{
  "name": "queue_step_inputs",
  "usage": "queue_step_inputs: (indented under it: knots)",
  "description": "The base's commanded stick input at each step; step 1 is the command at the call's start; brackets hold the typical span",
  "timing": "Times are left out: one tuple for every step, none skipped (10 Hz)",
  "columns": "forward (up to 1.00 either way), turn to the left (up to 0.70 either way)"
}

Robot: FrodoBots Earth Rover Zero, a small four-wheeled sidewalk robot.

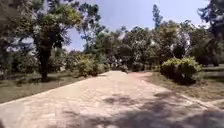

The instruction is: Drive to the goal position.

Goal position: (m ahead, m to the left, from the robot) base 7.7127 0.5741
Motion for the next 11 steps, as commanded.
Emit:
queue_step_inputs:
  knots:
    - [0.7, -0.31]
    - [0.7, -0.12]
    - [0.7, 0.0]
    - [0.7, 0.0]
    - [0.7, 0.0]
    - [0.7, 0.0]
    - [0.7, 0.0]
    - [0.7, 0.0]
    - [0.7, 0.0]
    - [0.7, 0.0]
    - [0.7, 0.0]
